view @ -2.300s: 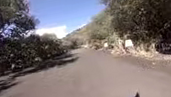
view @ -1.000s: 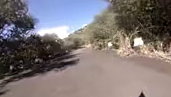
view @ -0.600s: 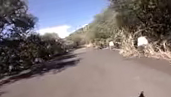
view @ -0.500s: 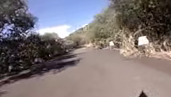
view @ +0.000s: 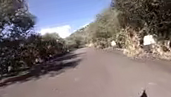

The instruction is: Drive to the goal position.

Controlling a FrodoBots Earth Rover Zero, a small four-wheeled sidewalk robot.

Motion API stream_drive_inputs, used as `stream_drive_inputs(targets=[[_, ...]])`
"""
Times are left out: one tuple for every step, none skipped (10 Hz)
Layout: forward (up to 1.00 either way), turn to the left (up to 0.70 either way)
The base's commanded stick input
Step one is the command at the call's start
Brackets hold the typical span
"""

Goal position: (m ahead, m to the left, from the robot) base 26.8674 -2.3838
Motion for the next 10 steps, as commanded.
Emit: stream_drive_inputs(targets=[[0.5,0.0],[0.5,0.0],[0.5,0.0],[0.5,0.0],[0.5,0.0],[0.5,0.0],[0.5,0.0],[0.5,0.0],[0.5,0.0],[0.5,0.0]])
